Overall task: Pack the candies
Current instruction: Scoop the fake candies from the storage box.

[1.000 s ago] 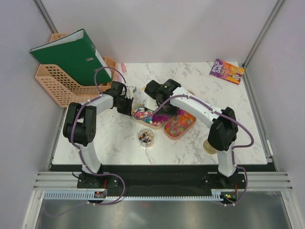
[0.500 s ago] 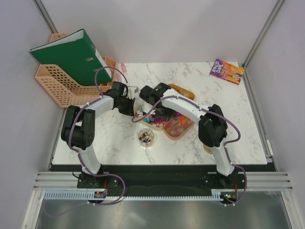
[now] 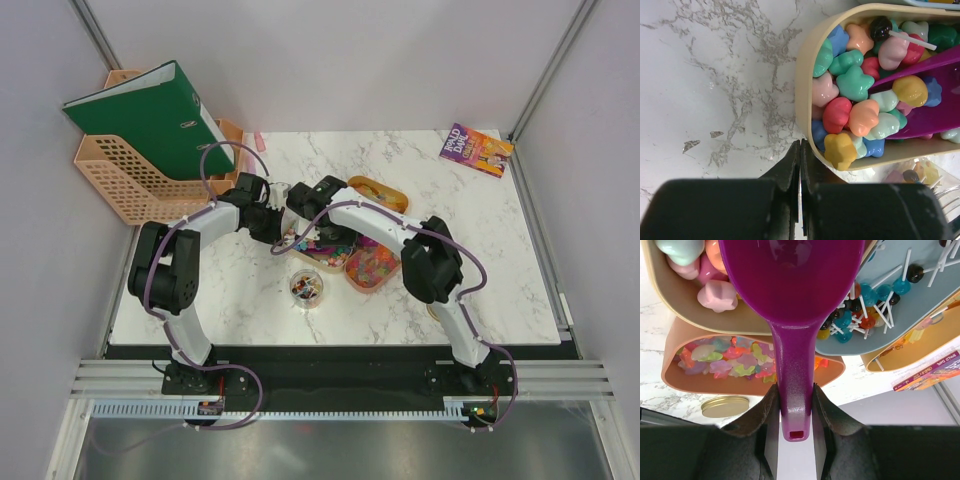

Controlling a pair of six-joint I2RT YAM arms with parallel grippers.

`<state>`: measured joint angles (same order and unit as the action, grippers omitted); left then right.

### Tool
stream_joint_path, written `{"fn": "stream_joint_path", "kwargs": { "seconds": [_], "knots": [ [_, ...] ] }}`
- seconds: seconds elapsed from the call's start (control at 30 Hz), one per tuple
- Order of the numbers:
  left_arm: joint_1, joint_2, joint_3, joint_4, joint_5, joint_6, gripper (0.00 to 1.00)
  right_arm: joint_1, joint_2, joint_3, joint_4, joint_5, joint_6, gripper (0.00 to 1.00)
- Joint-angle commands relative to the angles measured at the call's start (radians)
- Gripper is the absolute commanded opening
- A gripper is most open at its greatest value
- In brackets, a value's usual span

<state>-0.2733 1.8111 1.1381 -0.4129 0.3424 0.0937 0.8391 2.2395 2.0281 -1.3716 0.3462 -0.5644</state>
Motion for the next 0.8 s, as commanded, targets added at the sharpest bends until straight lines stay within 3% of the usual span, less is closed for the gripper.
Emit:
{"fn": "stream_joint_path", "kwargs": {
  "seconds": [0.0,0.77],
  "knots": [
    [-0.026,-0.039,0.002,0.033,0.081,-0.037,0.02,0.005,0.026,0.035,-0.089,-0.004,0.024,0.0],
    [-0.026,-0.038,0.029,0.017,0.041,-0.037,0.02,-0.087,0.023,0.012,-0.089,-0.28,0.0,0.0]
  ]
}}
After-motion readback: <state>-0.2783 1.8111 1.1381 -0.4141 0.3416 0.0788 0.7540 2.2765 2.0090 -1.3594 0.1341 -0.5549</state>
